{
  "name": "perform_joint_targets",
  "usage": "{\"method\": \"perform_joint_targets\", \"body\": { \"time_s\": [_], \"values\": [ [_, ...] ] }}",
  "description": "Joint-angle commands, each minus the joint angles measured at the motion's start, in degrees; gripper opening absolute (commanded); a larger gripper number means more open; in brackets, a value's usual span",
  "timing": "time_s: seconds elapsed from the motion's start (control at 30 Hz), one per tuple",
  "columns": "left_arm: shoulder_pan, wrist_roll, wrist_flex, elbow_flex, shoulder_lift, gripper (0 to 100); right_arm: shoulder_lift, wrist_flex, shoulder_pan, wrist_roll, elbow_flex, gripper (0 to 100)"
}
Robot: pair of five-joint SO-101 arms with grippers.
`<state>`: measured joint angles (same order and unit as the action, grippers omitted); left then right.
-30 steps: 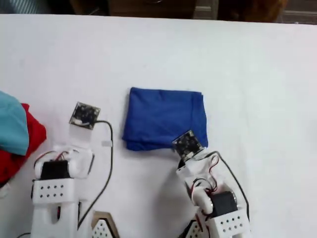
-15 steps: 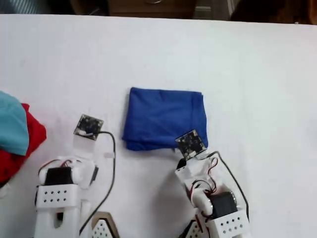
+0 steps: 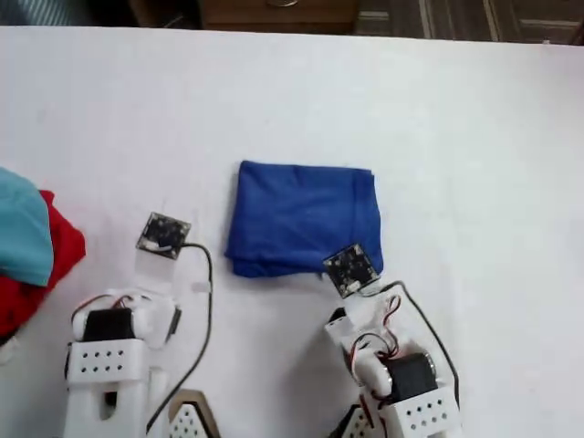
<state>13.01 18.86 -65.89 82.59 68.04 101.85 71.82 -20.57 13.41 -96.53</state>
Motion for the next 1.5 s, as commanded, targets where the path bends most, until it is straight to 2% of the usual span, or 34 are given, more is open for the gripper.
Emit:
{"method": "perform_joint_targets", "body": {
  "time_s": [0.0, 0.3, 0.4, 0.77, 0.97, 1.47],
  "values": [
    [-0.26, 0.26, 3.78, 2.68, 0.44, 10, 0.40, 0.40, -0.22, -1.93, -0.44, 1.8],
    [-0.26, 0.26, 6.33, 6.02, 0.44, 10, 0.40, 0.40, -0.22, -21.10, -0.44, 1.8],
    [-0.35, 0.26, 6.42, 6.81, 0.44, 10, 0.04, 0.40, -0.22, -24.70, -0.44, 1.8],
    [-0.26, 0.26, 6.51, 6.99, 0.44, 10, 0.04, 0.40, 0.31, -24.88, -0.44, 1.8],
    [-0.26, 0.26, 6.51, 6.99, 0.44, 10, 0.04, 0.40, 5.05, -24.88, -0.44, 1.8],
    [-0.26, 0.26, 6.51, 6.99, 0.44, 10, 0.04, 0.40, 4.97, -24.88, -0.44, 1.8]
  ]
}}
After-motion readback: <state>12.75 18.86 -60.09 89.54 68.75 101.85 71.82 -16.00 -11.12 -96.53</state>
